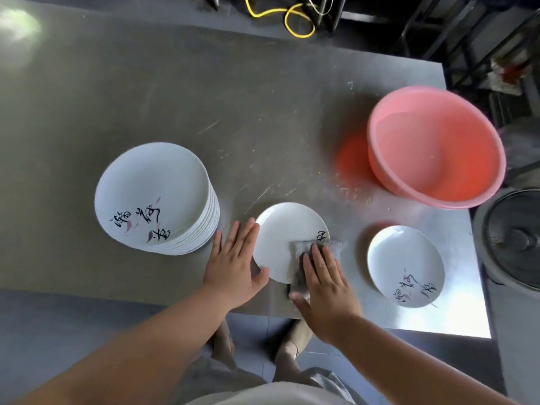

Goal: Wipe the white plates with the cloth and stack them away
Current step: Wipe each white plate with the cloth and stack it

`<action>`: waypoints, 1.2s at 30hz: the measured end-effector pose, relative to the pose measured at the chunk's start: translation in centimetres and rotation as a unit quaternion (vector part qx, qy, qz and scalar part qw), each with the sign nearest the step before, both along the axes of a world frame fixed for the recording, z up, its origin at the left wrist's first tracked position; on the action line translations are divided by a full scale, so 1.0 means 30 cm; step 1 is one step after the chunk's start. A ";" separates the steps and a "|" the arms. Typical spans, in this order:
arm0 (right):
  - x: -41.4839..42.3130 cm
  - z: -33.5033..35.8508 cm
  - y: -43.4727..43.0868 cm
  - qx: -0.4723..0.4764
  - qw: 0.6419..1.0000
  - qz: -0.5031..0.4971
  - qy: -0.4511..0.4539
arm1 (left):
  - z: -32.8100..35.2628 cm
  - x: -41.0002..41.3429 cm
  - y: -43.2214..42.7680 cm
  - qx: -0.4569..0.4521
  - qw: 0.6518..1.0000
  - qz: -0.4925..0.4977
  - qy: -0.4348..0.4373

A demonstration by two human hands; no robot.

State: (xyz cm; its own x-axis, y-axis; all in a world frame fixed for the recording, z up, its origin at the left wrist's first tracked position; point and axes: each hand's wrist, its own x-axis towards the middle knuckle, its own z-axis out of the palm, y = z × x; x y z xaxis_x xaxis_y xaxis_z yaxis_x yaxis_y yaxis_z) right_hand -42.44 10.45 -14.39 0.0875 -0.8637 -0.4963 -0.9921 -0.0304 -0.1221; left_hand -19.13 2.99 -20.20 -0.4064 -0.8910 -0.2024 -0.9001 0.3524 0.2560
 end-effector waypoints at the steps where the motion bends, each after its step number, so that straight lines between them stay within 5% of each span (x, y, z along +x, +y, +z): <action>1: 0.001 0.002 0.025 0.010 1.000 0.003 -0.002 | 0.000 0.001 -0.001 0.001 1.000 -0.005 -0.002; 8: -0.084 -0.004 -0.215 -0.032 0.999 0.020 0.007 | 0.005 -0.011 0.004 -0.007 1.000 0.002 -0.016; 16: 0.011 -0.009 0.056 0.000 0.999 -0.015 -0.048 | 0.065 -0.038 0.089 0.054 0.994 0.033 -0.090; 24: -0.101 0.015 -0.239 -0.027 0.990 0.142 -0.008 | 0.157 -0.027 -0.025 -0.028 0.995 -0.075 -0.060; 27: -0.091 -0.003 -0.249 -0.036 0.994 0.104 -0.026 | 0.141 -0.006 -0.113 0.029 0.985 -0.118 -0.123; 31: -0.023 -0.037 -0.059 -0.051 0.996 0.008 -0.070 | 0.110 0.001 -0.072 0.027 0.990 -0.091 -0.105; 36: 0.008 -0.053 0.026 -0.036 0.996 0.035 -0.069 | 0.099 -0.024 0.001 0.023 0.996 -0.037 -0.081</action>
